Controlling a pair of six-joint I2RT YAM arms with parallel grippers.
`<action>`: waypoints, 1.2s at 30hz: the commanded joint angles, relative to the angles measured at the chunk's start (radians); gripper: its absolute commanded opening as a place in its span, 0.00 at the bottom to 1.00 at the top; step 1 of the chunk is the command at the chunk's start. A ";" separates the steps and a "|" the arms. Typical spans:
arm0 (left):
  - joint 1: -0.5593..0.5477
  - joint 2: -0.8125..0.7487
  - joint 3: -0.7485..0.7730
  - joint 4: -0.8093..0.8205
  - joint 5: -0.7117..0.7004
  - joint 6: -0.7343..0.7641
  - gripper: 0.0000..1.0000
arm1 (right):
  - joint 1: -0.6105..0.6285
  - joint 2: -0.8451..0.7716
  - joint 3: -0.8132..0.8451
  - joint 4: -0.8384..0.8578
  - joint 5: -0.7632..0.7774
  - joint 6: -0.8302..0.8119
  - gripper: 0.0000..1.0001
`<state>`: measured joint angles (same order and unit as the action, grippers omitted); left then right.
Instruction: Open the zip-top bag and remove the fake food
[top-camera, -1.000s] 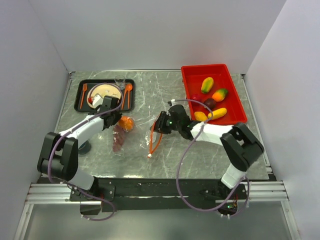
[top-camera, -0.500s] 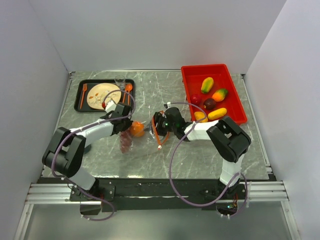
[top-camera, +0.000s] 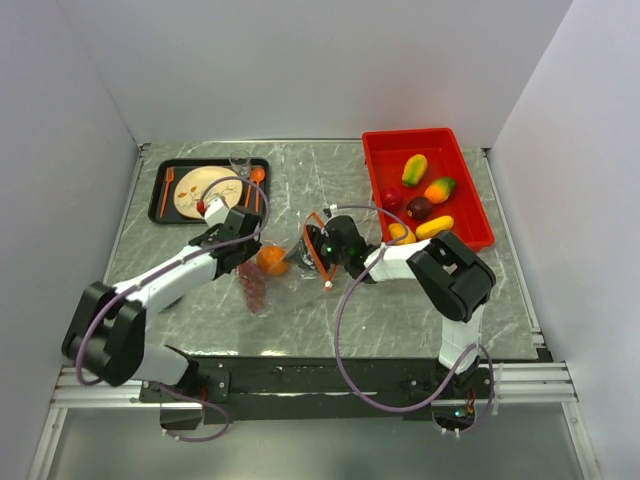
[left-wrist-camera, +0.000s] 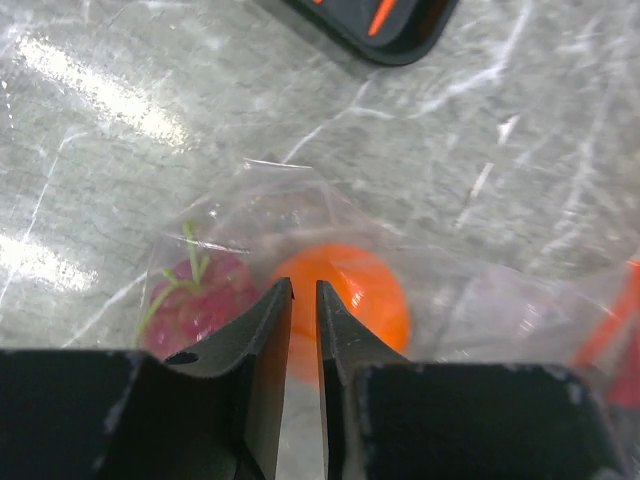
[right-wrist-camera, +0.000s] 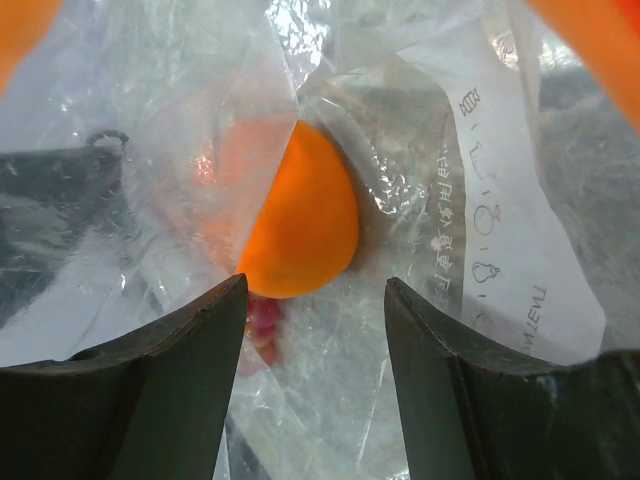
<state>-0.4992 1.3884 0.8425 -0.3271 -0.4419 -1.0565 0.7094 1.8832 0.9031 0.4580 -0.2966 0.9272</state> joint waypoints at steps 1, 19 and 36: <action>-0.016 -0.077 -0.035 -0.018 0.005 0.010 0.22 | 0.010 0.017 0.029 0.047 0.014 -0.002 0.64; -0.007 0.050 -0.060 0.152 0.111 0.018 0.18 | 0.035 0.053 0.097 0.027 0.045 0.001 0.66; 0.037 0.100 0.018 0.168 0.069 0.058 0.17 | 0.036 0.131 0.203 -0.062 0.157 -0.027 0.77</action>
<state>-0.4675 1.4986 0.8204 -0.1795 -0.3489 -1.0107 0.7383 2.0018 1.0794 0.4023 -0.1871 0.9180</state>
